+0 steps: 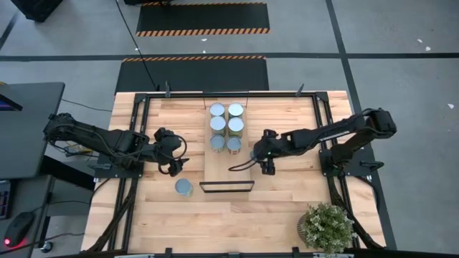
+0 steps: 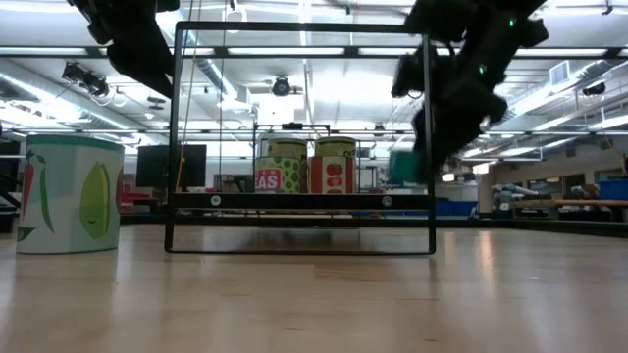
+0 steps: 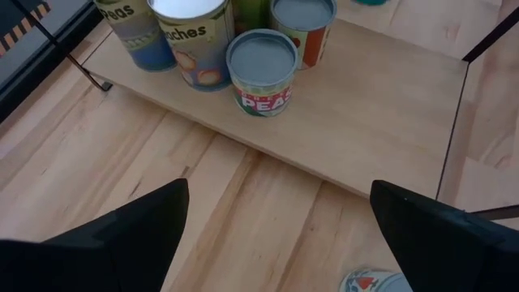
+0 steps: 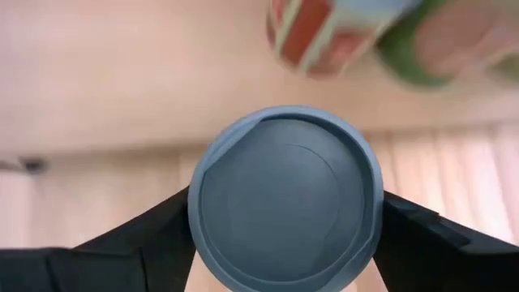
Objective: Pick and place cans onto a shelf
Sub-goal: Put the canned tuna onto the shelf
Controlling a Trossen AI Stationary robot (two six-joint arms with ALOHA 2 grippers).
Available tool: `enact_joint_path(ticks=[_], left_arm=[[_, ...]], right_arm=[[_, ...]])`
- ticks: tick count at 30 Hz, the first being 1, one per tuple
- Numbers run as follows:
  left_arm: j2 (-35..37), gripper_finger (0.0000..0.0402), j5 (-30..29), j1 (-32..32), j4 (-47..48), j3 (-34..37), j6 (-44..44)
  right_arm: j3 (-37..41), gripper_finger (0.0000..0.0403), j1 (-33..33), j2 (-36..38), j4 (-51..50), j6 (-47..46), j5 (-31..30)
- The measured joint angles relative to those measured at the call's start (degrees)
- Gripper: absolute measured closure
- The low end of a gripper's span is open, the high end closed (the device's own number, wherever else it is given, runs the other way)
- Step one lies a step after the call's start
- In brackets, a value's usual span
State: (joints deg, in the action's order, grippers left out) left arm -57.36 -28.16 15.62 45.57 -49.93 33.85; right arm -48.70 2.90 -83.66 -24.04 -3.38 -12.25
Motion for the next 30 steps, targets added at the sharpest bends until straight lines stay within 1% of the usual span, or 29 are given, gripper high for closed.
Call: enact_joint_path(ticks=[2,6,9,12,14,16,18,21,23,24,27,30], left_arm=[[0.00,0.0012,-0.49,0.00,0.17,0.00,-0.14],[0.00,0.0012,-0.68,0.00,0.14,0.00,-1.08],[0.00,0.0012,-0.66,0.00,0.12,0.00,-0.14],[0.00,0.0012,1.17,0.00,0.21,0.00,1.62],[-0.08,0.0012,4.04,0.00,0.77,0.00,3.24],[-0.86,0.0012,8.91,-0.02,1.50,-0.02,4.92],[-1.01,0.0012,15.64,0.00,4.01,0.00,7.22],[-1.68,0.0012,27.62,0.14,6.30,-0.01,11.59],[-1.48,0.0012,33.25,1.13,9.12,0.00,16.21],[-1.44,0.0012,35.09,1.87,10.11,-0.02,18.70],[-1.52,0.0012,36.07,5.03,14.31,0.00,24.08],[-1.57,0.0012,33.95,8.51,15.41,0.00,27.50]], right_arm=[[-0.12,0.0088,0.00,1.66,1.96,0.38,1.10],[-0.12,0.0088,0.02,2.50,7.14,0.55,5.64],[-0.12,0.0087,0.34,1.10,10.00,0.53,8.67],[-0.12,0.0087,1.08,-0.76,10.29,0.55,8.76],[-0.12,0.0087,1.31,-0.82,9.13,0.55,7.73],[-0.12,0.0087,1.49,0.11,6.68,0.40,5.88],[-0.06,0.0087,1.51,1.89,4.46,0.38,3.67],[-0.09,0.0087,1.43,5.03,2.39,0.29,1.57],[-0.08,0.0087,1.12,6.91,2.29,0.14,1.40],[-0.08,0.0087,1.05,7.96,2.13,0.14,1.44],[-0.10,0.0086,1.11,9.82,2.94,0.14,1.51],[-0.10,0.0086,1.78,9.73,4.09,0.00,2.32]])
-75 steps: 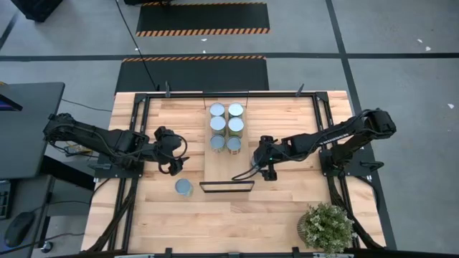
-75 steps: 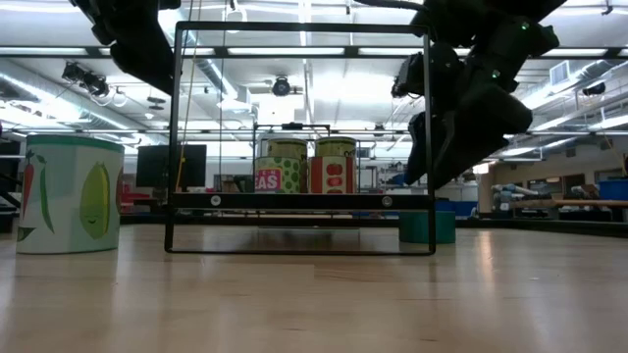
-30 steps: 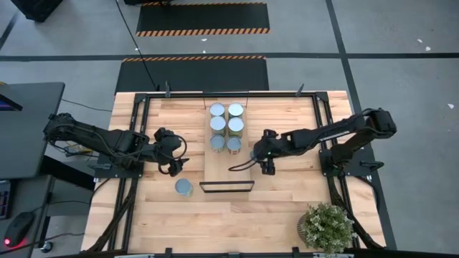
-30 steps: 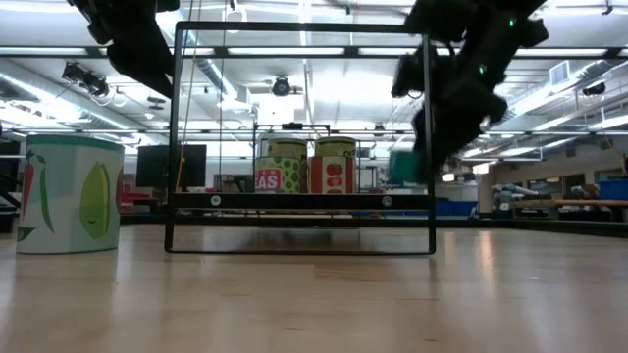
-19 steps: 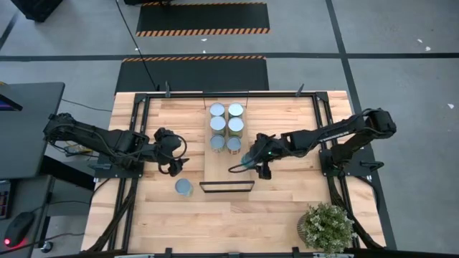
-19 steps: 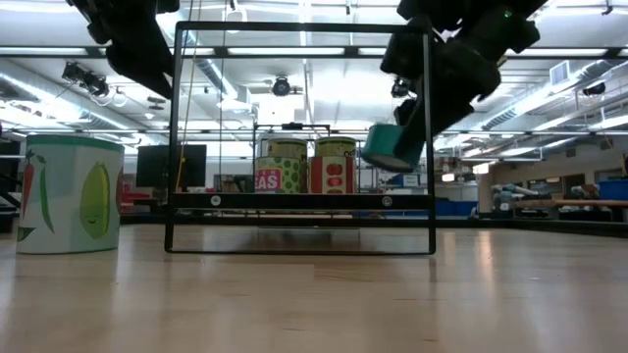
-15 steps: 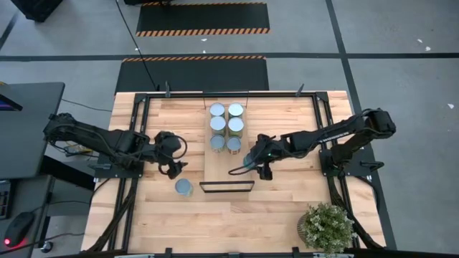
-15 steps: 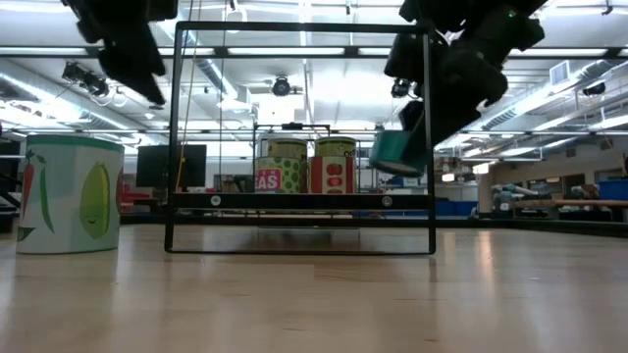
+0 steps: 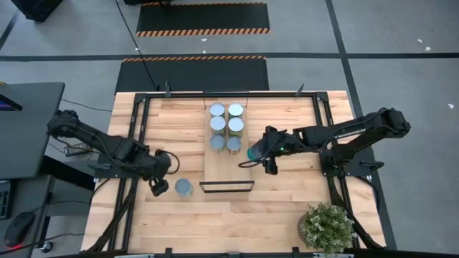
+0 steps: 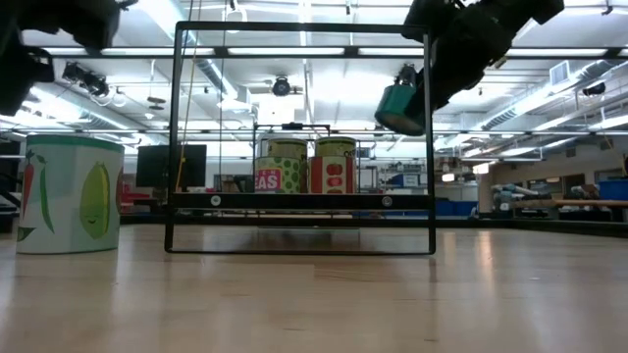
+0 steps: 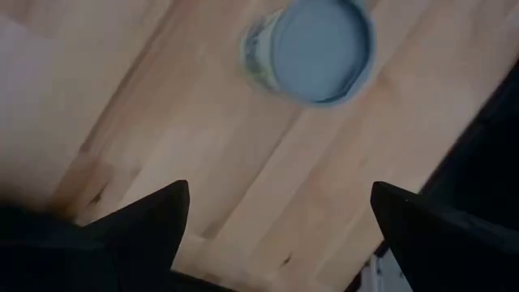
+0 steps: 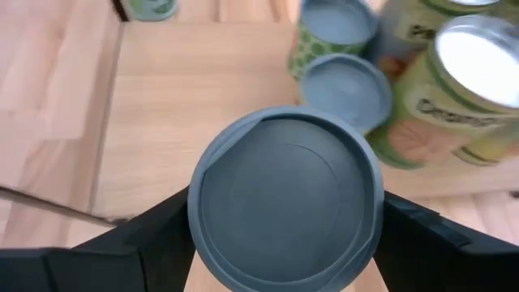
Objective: Pick and place cans onto a shelf
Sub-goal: Put the canned tuna onto the shelf
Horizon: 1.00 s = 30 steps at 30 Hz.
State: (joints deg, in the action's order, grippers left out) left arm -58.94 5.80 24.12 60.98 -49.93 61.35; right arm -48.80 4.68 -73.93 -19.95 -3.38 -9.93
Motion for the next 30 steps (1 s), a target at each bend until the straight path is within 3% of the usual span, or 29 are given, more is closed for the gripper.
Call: enact_joint_path(ticks=[4,12,20,30], left_arm=[[-0.44,0.0012,-3.99,5.79,-0.34,0.71,2.85],[-4.33,0.0012,-4.02,15.67,-7.69,7.22,10.10],[-8.46,0.0012,-4.26,16.67,-12.45,8.00,8.37],[-8.98,0.0012,-8.66,16.99,-13.14,8.00,8.79]], right_arm=[[0.00,0.0086,0.82,-2.19,2.03,-0.10,1.22],[0.02,0.0086,0.66,-4.41,5.18,0.38,0.96],[0.02,0.0086,0.66,-8.92,9.86,0.78,2.45],[0.04,0.0086,0.03,-15.04,12.91,0.95,3.35]])
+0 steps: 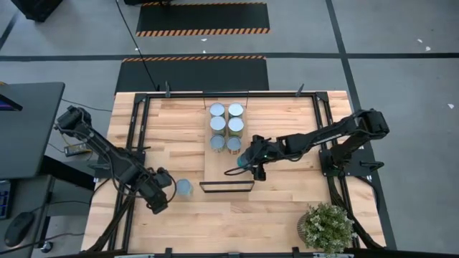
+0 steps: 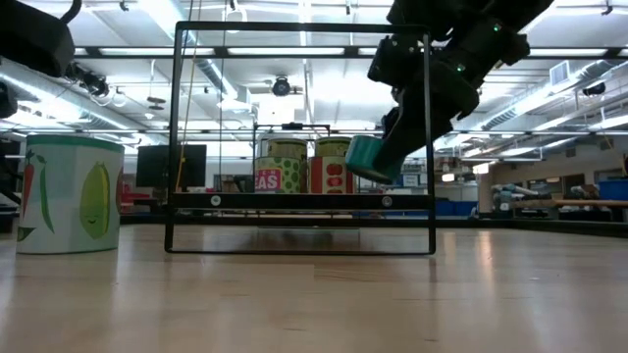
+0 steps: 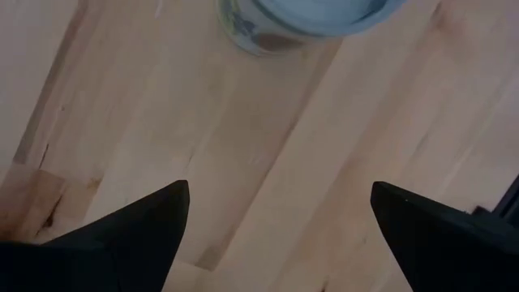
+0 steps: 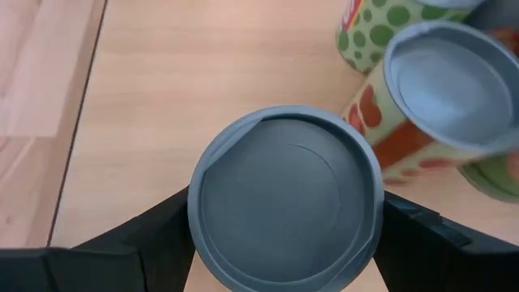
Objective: Pick and place cans onto a shelf
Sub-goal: Put the canned tuna onto the shelf, then adjust the canned mixed vegetables on the shelf
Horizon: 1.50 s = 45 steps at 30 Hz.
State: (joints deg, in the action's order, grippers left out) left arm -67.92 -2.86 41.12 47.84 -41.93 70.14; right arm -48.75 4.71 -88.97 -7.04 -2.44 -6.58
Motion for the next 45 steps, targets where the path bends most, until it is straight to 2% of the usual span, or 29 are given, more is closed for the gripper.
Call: enact_joint_path(ticks=[5,14,21,26,29,35,40,45], left_arm=[[-0.42,0.0012,-2.05,-0.06,-0.58,0.02,-0.31],[-0.40,0.0012,-4.03,-0.06,-1.09,0.02,-1.52],[-0.40,0.0012,-4.65,-0.06,-1.30,0.02,-1.80],[-0.40,0.0012,-4.65,-0.06,-1.43,0.02,-1.80],[-0.40,0.0012,-4.96,-0.06,-1.36,0.02,-1.87],[-0.40,0.0012,-6.92,-0.06,-1.32,0.02,-1.85],[-0.40,0.0012,-7.23,-0.06,-1.38,0.02,-1.81],[-0.40,0.0012,-7.23,-0.06,-1.40,0.02,-1.84]], right_arm=[[-0.02,0.0079,-0.07,-1.15,1.83,0.04,1.03],[0.00,0.0033,-0.09,-2.37,2.75,1.63,1.01],[0.00,0.0027,-0.07,3.37,1.58,2.87,0.14],[-0.02,0.0027,0.23,8.76,-6.91,2.59,-0.41],[-0.02,0.0029,0.48,9.91,-13.23,1.05,-3.69],[2.00,0.0029,0.00,6.18,-14.14,-0.56,-4.75],[2.08,0.0029,-0.02,1.81,-7.50,-0.28,-5.29],[1.57,0.0029,-0.74,1.19,-5.55,0.96,-5.29]])
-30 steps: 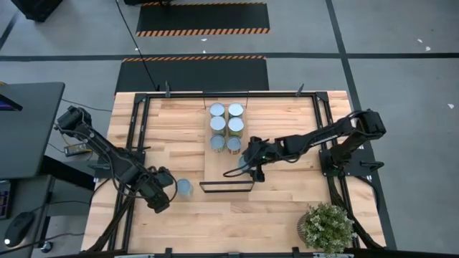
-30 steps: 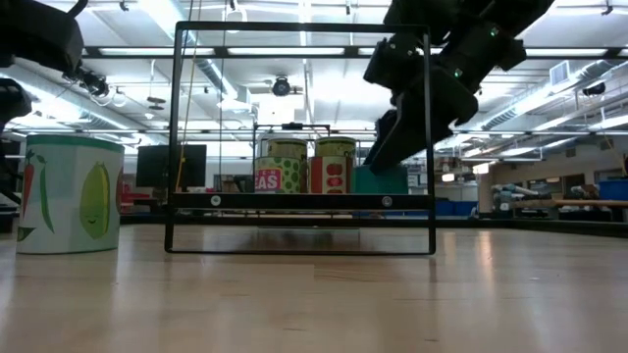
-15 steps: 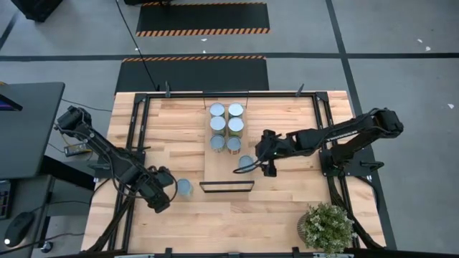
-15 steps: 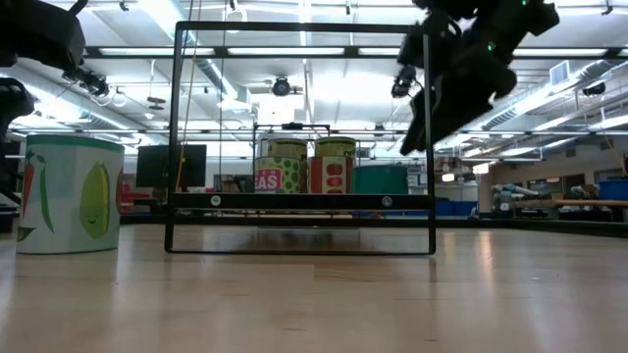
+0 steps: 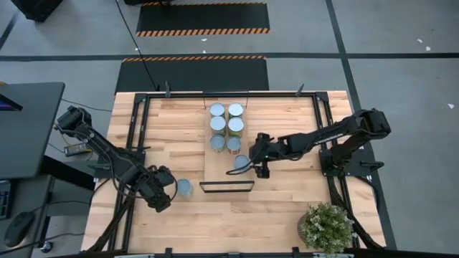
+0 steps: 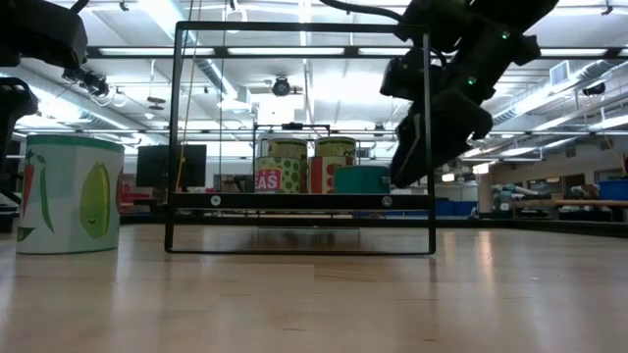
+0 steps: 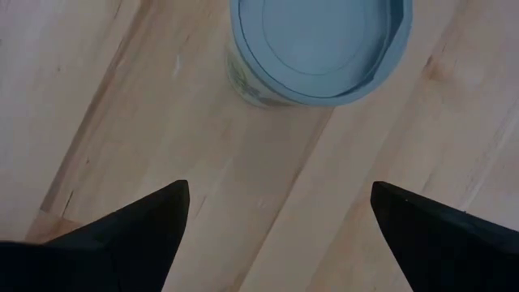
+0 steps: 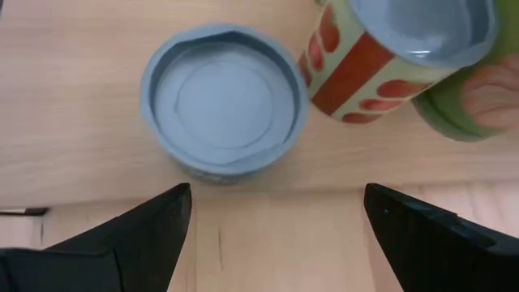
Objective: Pick and place cans onto a shelf
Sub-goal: Adjust the canned mixed vegetables on the shelf, then put the canned mixed vegetables onto the shelf
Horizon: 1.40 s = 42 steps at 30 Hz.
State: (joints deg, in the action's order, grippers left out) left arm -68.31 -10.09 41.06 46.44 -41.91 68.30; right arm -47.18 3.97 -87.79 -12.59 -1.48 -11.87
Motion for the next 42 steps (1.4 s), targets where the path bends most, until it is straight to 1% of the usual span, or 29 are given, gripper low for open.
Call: enact_joint_path(ticks=[6,10,13,23,26,30,34,37,42], left_arm=[[0.00,0.0012,-2.18,0.00,-0.17,0.00,-0.40],[0.00,0.0012,-2.38,0.00,-0.97,0.01,-0.40],[0.00,0.0012,-2.74,0.01,-0.87,0.02,-0.43],[0.00,0.0012,-8.46,0.02,-1.72,0.07,-2.05],[0.02,0.0012,-8.74,0.00,-4.81,1.43,-2.28],[0.00,0.0012,-8.95,-0.26,-11.91,5.31,-3.47],[0.00,0.0012,-9.43,-1.48,-15.63,7.69,-4.25],[-0.86,0.0012,-10.22,-2.31,-17.56,7.82,-6.80],[-5.55,0.0012,-11.19,-3.16,-24.25,7.74,-13.50]], right_arm=[[-0.06,0.0030,-0.84,-0.14,3.61,-0.36,-0.01],[-0.09,0.0030,-1.06,-0.29,4.55,-1.33,-0.01],[-0.09,0.0030,-1.06,0.56,3.57,-1.38,-0.01],[-0.09,0.0030,-1.01,5.43,1.37,-1.99,-0.03],[-0.11,0.0030,-1.01,5.54,1.33,-1.96,-0.02],[-0.11,0.0030,-1.01,5.44,1.37,-1.81,-0.02],[-0.11,0.0030,-1.01,5.44,1.39,-1.81,-0.03],[-0.11,0.0029,-1.01,5.44,1.39,-1.97,-0.01],[-0.11,0.0029,-1.01,5.44,1.39,-1.98,-0.01]])
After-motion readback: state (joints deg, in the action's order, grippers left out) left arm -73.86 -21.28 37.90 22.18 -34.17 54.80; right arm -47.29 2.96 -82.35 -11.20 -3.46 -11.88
